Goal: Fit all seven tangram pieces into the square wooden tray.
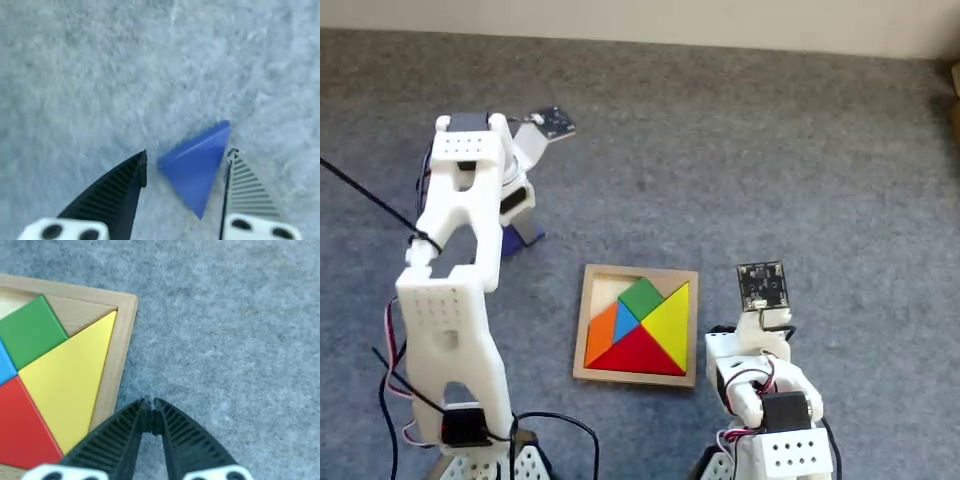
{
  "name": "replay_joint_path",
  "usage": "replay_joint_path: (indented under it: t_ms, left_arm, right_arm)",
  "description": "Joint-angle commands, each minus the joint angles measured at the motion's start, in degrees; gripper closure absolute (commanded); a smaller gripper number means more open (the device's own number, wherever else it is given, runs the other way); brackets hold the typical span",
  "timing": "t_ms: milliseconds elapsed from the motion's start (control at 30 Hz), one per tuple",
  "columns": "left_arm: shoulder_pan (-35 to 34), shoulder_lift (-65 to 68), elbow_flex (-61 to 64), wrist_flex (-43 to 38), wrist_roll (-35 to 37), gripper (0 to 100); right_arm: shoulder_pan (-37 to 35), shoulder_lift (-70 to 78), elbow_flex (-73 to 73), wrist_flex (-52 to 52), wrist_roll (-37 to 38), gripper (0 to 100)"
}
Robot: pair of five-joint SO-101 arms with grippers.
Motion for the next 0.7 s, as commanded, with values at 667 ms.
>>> replay_joint_path:
  t_ms: [667]
  left_arm:
    - [-1.8, 10.1, -11.9, 8.0, -0.7, 78]
  right_arm:
    - [-0.4, -0.6, 8.5, 0.3, -0.3, 98.0]
